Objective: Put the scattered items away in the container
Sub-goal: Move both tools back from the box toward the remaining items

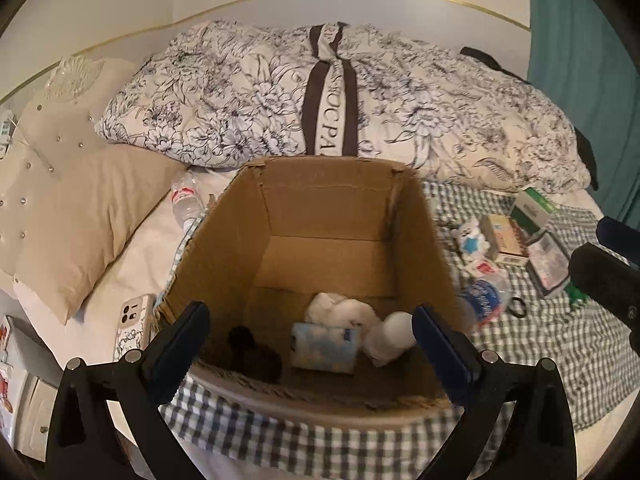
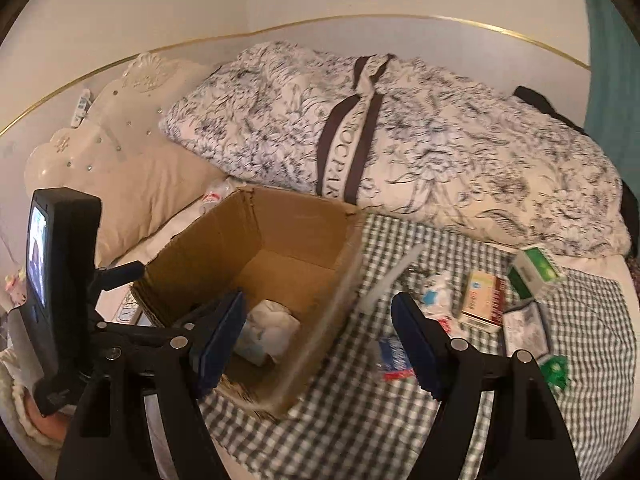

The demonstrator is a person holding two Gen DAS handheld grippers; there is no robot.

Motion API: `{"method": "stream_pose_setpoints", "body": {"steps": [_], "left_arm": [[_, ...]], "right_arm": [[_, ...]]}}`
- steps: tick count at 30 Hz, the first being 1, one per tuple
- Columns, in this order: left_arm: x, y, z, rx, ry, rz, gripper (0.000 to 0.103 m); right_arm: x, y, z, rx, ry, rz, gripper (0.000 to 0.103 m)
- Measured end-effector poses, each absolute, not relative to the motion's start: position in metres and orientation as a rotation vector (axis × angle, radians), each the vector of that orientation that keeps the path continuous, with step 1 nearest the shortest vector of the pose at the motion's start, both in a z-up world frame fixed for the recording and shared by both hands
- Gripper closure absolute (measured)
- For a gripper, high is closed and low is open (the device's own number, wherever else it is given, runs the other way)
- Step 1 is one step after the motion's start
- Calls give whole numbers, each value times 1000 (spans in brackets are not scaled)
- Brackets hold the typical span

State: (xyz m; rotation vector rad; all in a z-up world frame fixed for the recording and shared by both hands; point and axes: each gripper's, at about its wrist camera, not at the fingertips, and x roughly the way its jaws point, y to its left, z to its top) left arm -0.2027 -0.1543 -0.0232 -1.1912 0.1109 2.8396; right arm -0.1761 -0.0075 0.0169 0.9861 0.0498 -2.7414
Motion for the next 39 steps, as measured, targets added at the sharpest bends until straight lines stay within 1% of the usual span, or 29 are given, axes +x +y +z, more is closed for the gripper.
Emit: {"method": "stream_pose_setpoints", "body": {"steps": [7,15,27,34,39], "left_arm": [[-164,-114,-6,-1111,115,2803,0],[-132,-63,-7,-1074,142,2746,0],[-95,-5,-38,-1078,241,2633,0],[-109,8,-63,-1107,261,2612,0],[-129,17,-88,-1160,269,2594,0]], "right_arm": [[-127,53,32,949,-24,-2850,27],[-78,116,33,951,-98,-2956,27],[-18,187,6,1047,-200,-3021,27],[-15,214,-18,1104,-268,-3026,27],[-32,228,-43,1176,-303,-3006,27]]}}
